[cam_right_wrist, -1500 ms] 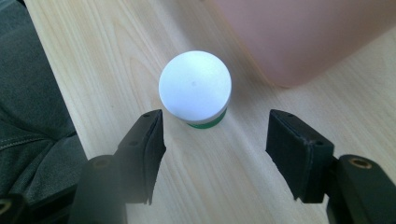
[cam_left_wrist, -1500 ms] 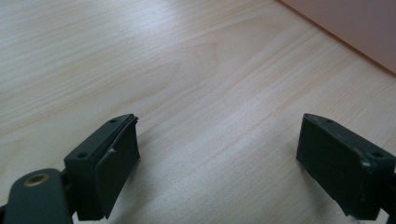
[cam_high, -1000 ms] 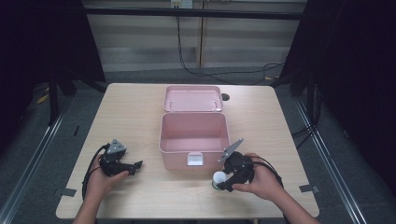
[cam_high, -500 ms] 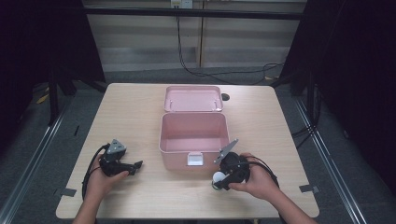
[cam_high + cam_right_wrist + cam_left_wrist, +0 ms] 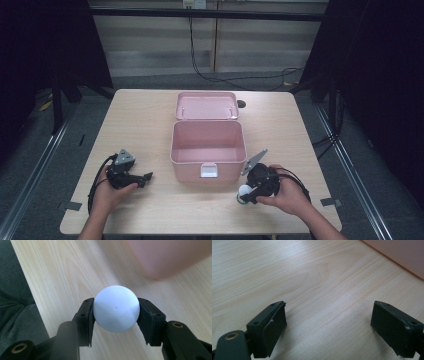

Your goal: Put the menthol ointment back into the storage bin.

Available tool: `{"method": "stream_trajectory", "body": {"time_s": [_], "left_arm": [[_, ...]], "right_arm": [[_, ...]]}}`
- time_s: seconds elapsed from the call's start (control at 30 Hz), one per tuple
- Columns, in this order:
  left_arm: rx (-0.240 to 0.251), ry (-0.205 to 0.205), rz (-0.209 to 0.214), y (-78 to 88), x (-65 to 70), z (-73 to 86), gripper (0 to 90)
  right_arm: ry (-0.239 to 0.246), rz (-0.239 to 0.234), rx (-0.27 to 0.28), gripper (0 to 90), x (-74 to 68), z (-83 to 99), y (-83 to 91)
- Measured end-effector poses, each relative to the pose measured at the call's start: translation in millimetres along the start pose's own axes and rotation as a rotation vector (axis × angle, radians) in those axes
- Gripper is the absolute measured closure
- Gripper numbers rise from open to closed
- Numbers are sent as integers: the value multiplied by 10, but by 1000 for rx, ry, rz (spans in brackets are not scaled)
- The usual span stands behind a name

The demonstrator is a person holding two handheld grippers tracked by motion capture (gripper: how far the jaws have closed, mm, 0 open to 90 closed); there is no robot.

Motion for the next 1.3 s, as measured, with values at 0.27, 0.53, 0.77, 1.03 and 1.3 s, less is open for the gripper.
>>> {"method": "stream_trajectory", "body": {"time_s": [0.27, 0.53, 0.77, 1.03, 1.3], "left_arm": [[0, 0, 0, 0, 0, 0, 124], [0, 0, 0, 0, 0, 0, 124], [0, 0, 0, 0, 0, 0, 124], [0, 0, 0, 0, 0, 0, 124], [0, 0, 0, 0, 0, 0, 124]], "right_arm": [[-2, 24, -5, 414, -6, -16, -17], [17, 22, -38, 449, -34, -81, -105], [4, 10, -52, 501, 9, -67, -102], [5, 8, -78, 503, 24, -99, 29], [-1, 6, -96, 503, 88, -175, 246]]}}
Point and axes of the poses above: each handheld gripper's, and its own axes: y roughly backward along the jaws, z roughly out of its underside, x roughly to its right, the point moved 1 cm from there along -y, roughly forward along the jaws, and after that the axes turned 8 degrees about z, right-handed, at the moved point
